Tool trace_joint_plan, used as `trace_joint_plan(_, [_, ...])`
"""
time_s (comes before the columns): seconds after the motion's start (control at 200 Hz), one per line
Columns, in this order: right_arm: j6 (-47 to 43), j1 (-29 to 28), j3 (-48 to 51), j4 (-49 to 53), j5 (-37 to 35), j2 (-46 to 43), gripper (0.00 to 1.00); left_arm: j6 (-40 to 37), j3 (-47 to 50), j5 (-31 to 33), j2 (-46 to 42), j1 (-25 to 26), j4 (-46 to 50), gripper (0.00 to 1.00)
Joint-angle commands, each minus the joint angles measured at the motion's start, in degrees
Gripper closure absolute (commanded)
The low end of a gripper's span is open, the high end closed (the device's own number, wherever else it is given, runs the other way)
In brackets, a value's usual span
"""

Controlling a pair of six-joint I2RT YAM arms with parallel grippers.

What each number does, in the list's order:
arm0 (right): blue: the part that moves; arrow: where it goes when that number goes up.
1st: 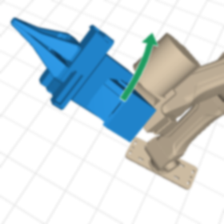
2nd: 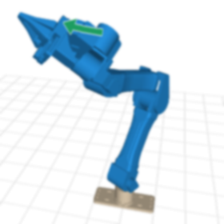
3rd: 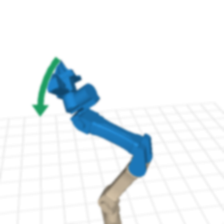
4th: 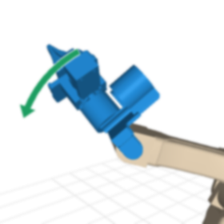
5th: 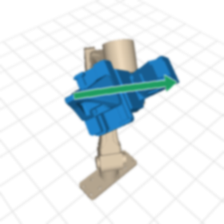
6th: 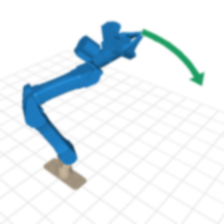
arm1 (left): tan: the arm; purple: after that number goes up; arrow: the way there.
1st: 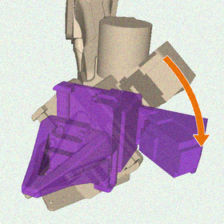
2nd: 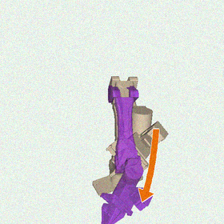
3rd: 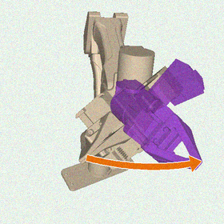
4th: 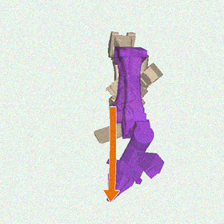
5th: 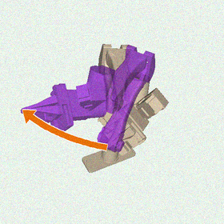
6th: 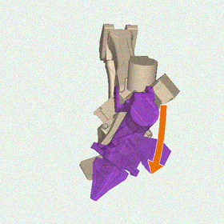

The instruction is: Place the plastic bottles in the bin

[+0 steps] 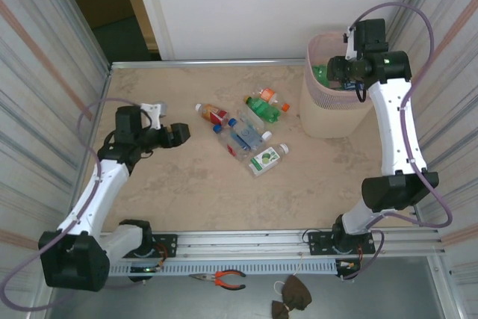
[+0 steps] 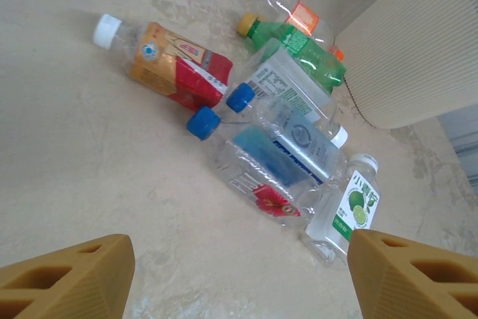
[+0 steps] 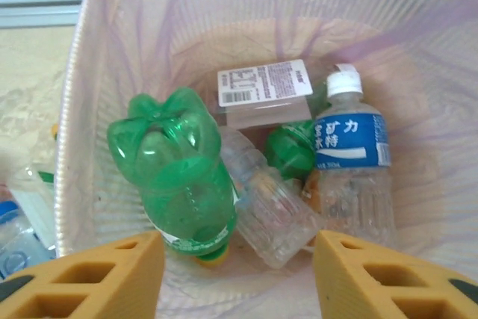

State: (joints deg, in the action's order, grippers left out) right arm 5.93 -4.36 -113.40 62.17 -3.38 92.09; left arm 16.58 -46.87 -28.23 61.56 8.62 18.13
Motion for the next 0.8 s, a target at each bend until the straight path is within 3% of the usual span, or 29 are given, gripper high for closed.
trace_joint_plan(0.0, [2.30, 1.29, -0.15, -4.05, 8.45, 2.67, 0.54, 3.04, -3.82, 5.58, 2.21, 4.04, -1.49, 0.25])
trace_joint_plan(0.175, [3.86, 3.11, -0.33, -8.17, 15.81, 9.12, 0.59, 6.73, -7.48, 9.38, 6.94, 7.94, -0.82, 0.24])
trace_joint_plan(0.401, [3.83, 3.09, 1.66, -7.69, 14.43, 15.96, 0.64, 13.10, -12.30, 13.73, 13.67, 9.52, 0.33, 0.24])
trace_joint_plan(0.601, [3.33, 3.57, 4.84, -8.76, 12.58, 13.99, 0.64, 17.88, -16.83, 17.22, 19.97, 11.10, 2.24, 0.24])
trace_joint_plan(0.797, [5.07, 4.59, 2.56, -9.04, 12.73, 7.14, 0.54, 24.21, -22.67, 30.71, 25.40, 15.49, 6.90, 0.23])
